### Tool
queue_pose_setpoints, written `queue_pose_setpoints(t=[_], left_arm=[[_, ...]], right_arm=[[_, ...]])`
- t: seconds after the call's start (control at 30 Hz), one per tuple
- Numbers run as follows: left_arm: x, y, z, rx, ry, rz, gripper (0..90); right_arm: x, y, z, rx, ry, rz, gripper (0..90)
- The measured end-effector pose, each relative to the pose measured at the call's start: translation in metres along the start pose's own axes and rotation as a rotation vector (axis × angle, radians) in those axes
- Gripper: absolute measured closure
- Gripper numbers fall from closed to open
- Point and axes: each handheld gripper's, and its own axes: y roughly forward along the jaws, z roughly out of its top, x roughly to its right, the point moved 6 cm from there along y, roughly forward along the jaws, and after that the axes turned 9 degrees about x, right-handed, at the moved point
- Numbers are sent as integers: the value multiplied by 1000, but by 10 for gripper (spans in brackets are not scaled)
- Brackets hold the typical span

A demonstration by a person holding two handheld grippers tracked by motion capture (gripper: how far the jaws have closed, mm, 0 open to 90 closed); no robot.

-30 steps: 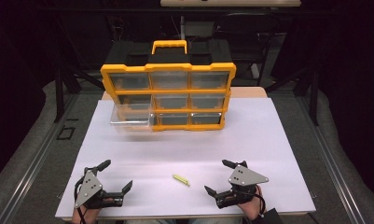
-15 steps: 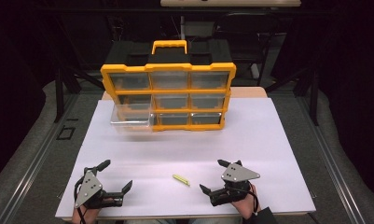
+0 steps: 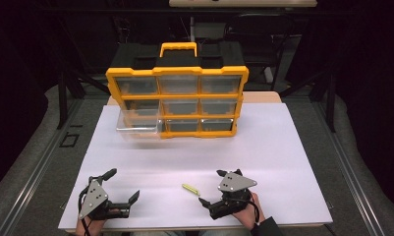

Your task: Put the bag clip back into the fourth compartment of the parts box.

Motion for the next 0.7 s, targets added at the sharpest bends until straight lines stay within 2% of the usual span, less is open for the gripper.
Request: queue_pose_setpoints(t=[0.17, 0.3, 0.53, 0.7], left_arm=[[0, 0, 0, 1, -2, 0, 0], [0, 0, 0, 0, -2, -2, 0], [0, 0, 0, -1, 0, 3, 0], [-1, 0, 0, -2, 0, 3, 0]], right_arm=[[-4, 13, -1, -52, -7, 27, 0], [-6, 21, -1, -92, -23, 20, 0], [-5, 28, 0, -137, -19, 24, 0], [-4, 35, 4, -189, -23, 24, 8]])
